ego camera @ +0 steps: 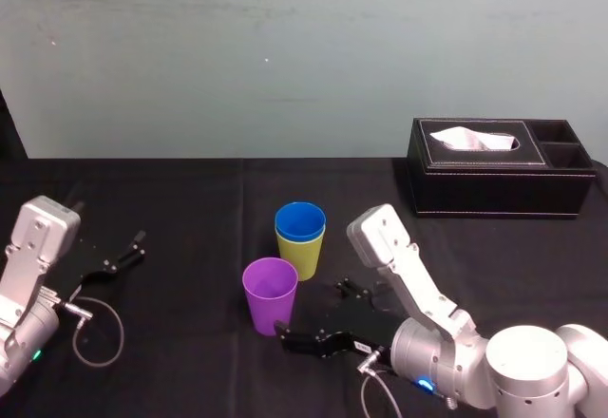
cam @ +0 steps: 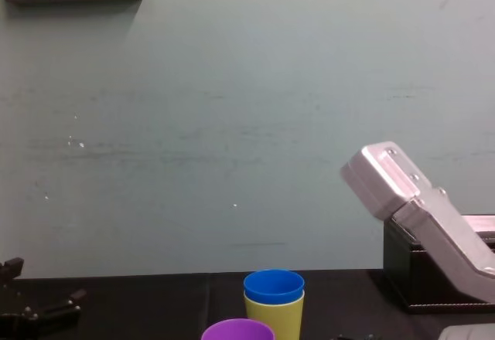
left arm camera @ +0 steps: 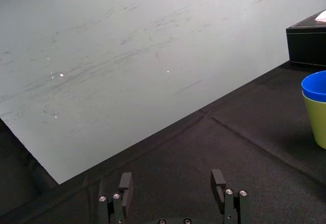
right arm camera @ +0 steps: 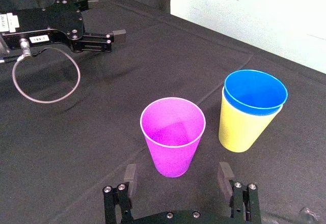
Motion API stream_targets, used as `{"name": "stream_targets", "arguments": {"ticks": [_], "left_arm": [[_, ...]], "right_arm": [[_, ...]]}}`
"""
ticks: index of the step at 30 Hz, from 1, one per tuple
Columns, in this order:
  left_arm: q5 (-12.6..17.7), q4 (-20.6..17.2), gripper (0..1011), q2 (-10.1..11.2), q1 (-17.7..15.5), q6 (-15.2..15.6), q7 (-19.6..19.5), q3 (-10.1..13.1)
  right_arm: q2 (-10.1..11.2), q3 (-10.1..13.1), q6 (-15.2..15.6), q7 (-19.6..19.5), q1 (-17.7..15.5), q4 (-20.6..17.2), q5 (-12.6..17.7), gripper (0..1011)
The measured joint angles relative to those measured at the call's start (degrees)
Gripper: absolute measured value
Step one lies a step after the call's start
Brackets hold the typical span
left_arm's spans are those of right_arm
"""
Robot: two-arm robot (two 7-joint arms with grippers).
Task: Stack the three plastic cups sequentially using one hand.
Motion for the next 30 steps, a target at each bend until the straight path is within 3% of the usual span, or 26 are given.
{"name": "stream_targets", "arguments": {"ticks": [30], "left_arm": [[0.0,0.0,1000,0.0,0.0,0.0,0.0,0.0]], "right_arm": [[-4.0,-1.3,-2.4,0.2,2.7,6.0,-1.3,1003]]}}
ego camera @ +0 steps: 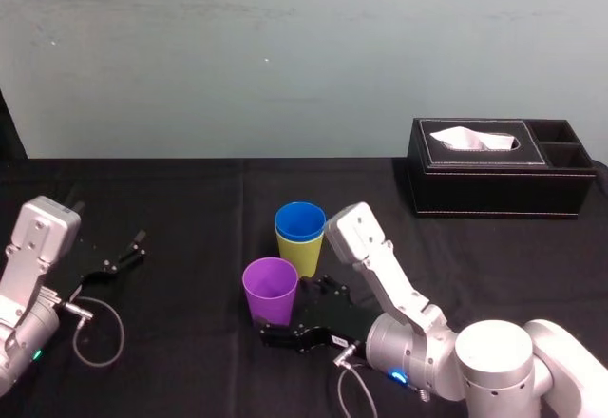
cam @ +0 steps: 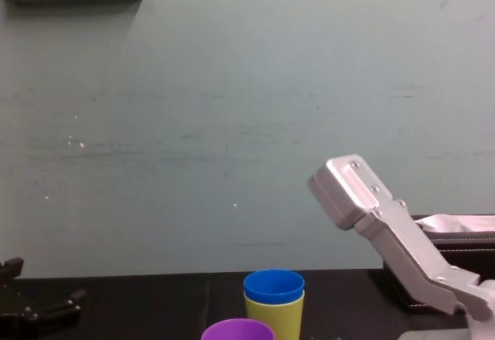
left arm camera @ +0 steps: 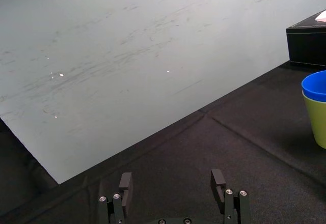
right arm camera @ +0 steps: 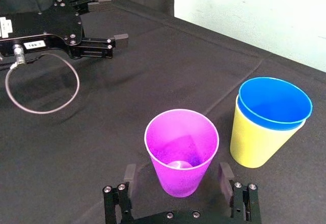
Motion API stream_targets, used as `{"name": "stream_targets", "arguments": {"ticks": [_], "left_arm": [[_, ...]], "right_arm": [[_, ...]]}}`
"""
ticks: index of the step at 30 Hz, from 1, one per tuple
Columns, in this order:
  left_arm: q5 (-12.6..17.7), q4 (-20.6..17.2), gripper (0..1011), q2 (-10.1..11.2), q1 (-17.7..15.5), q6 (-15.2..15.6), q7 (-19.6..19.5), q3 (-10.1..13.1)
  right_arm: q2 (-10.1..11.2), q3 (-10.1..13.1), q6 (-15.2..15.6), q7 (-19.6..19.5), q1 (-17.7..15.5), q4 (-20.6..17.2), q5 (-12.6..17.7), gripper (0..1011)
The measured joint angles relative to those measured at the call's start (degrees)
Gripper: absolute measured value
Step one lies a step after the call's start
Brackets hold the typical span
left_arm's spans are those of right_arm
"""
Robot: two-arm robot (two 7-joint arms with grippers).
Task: Stack the three plastic cups sequentially using one hand.
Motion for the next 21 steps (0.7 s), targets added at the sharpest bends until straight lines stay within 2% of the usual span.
{"name": "stream_targets", "arguments": {"ticks": [21], "left_arm": [[0.0,0.0,1000,0.0,0.0,0.0,0.0,0.0]], "right_arm": [[-2.7,-0.6,-1.6,-0.2,2.1,4.7,-1.3,1003]]}}
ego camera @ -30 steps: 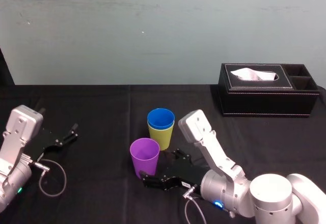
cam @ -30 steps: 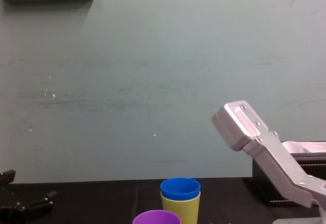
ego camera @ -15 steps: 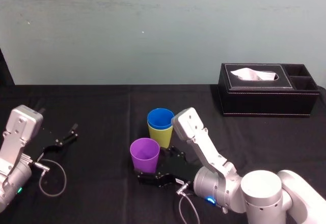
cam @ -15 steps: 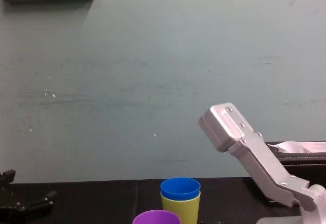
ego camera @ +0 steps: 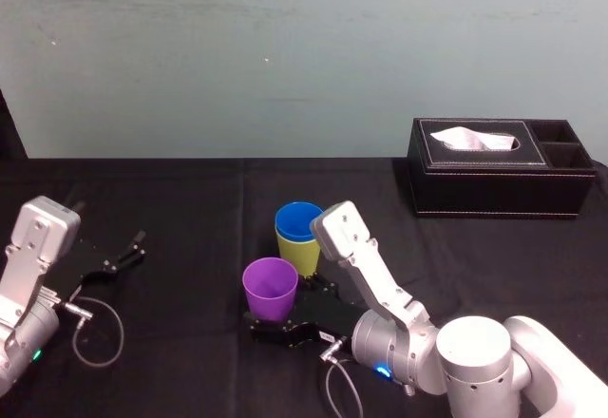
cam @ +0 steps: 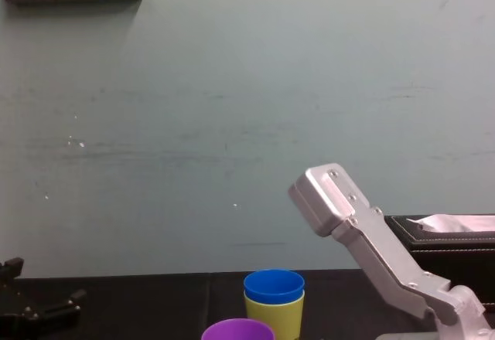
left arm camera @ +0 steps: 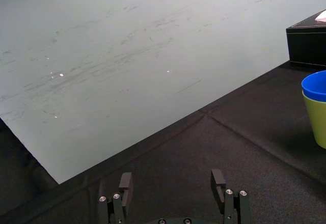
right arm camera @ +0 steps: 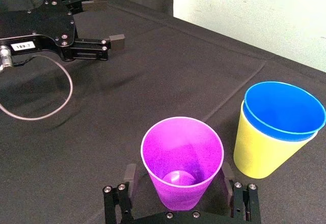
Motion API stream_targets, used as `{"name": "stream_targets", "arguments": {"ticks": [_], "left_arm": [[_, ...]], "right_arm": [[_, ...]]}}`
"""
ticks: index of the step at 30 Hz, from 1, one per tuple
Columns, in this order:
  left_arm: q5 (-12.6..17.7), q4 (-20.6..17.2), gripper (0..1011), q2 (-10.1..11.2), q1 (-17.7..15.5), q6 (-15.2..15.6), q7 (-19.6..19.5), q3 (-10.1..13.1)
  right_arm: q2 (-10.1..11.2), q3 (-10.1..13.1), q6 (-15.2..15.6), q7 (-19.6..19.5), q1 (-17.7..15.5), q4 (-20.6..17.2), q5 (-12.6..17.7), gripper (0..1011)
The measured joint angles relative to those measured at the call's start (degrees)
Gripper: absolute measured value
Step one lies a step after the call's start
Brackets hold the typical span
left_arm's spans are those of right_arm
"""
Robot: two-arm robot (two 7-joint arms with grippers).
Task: Stack the three plastic cups sequentially using one hand.
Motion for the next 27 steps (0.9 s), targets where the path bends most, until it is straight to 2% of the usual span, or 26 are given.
{"name": "stream_targets", "arguments": {"ticks": [27], "left_arm": [[0.0,0.0,1000,0.0,0.0,0.0,0.0,0.0]], "right_arm": [[-2.0,0.4,-1.9,-0.1,0.8,3.2,-0.2,1003]]}}
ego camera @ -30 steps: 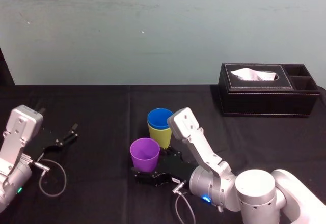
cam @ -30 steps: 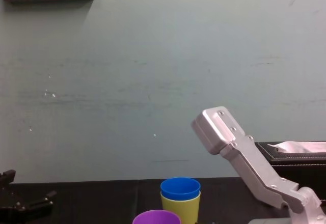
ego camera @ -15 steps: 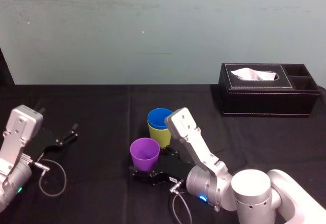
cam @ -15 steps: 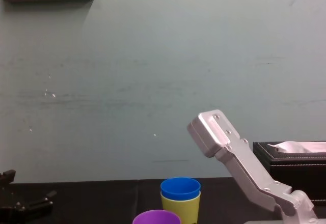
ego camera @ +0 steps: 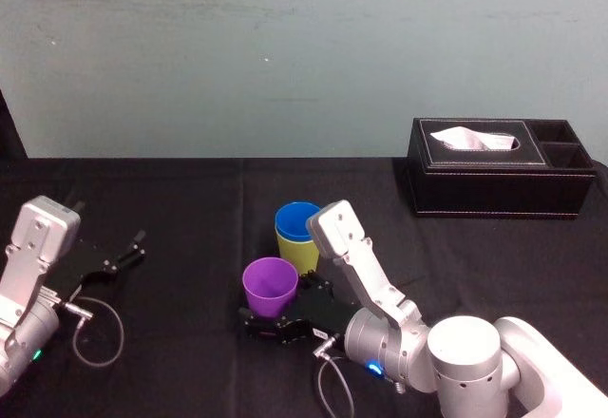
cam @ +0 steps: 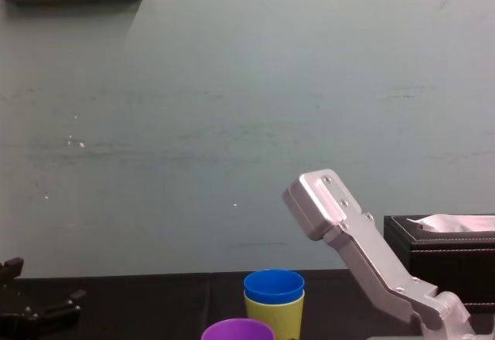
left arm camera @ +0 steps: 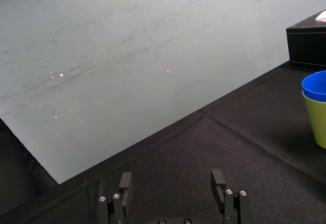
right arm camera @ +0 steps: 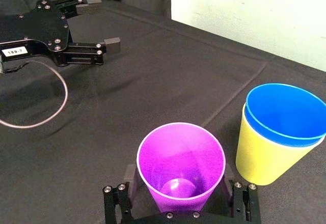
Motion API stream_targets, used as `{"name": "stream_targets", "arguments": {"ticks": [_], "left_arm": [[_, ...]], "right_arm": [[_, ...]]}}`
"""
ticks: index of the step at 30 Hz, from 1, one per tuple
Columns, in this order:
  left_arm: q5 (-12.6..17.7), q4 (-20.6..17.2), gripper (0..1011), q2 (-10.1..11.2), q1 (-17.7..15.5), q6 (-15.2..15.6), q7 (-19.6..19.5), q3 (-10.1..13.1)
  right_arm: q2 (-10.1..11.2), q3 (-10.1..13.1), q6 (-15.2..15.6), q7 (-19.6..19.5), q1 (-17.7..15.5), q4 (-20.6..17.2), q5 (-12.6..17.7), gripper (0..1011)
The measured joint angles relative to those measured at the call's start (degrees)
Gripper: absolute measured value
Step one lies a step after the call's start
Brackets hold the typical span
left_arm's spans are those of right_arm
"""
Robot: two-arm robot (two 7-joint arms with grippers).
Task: Stack the three plastic cups sequentially using one hand.
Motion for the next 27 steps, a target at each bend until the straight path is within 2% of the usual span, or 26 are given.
{"name": "stream_targets", "arguments": {"ticks": [21,25,27], "left_arm": [[0.0,0.0,1000,0.0,0.0,0.0,0.0,0.0],[0.0,0.0,1000,0.0,0.0,0.0,0.0,0.0],[0.0,0.0,1000,0.0,0.0,0.0,0.0,0.0]], "right_arm": [[-0.4,0.1,-0.6,0.0,0.5,1.1,0.0,1000],[-0.3,0.1,-0.6,0.0,0.5,1.0,0.0,956],[-0.3,0.1,-0.6,0.0,0.5,1.0,0.0,887]]}}
